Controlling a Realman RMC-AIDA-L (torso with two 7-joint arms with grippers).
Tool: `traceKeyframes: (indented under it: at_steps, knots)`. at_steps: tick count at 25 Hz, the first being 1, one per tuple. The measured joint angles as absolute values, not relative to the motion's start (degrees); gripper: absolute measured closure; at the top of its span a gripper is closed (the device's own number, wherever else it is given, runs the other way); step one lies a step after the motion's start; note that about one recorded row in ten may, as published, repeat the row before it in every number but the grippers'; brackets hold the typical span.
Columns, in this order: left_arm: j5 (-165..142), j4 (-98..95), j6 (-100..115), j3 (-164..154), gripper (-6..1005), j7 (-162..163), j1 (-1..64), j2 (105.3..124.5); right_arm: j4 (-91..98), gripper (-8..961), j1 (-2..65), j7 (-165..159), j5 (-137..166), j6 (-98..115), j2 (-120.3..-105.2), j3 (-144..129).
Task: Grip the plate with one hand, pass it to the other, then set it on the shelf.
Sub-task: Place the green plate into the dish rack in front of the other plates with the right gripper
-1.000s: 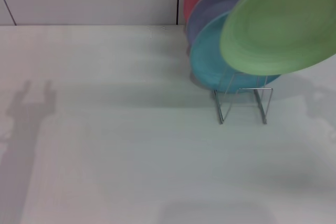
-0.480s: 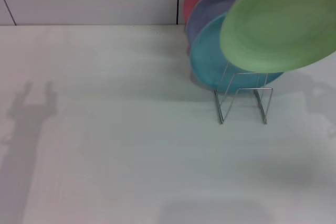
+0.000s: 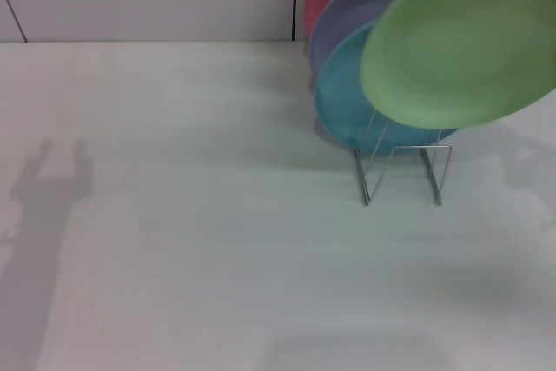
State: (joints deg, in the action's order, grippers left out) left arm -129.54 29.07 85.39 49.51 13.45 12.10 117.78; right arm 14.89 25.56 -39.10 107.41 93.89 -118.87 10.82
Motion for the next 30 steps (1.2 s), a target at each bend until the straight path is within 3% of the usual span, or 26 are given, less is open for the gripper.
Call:
traceKeyframes:
  at_steps: [30]
  knots:
    - [-135.35, 30.32, 88.53, 49.36, 510, 13.54, 9.21, 117.59, 11.07, 924, 25.38, -35.42, 107.67, 90.33, -118.98, 8.33]
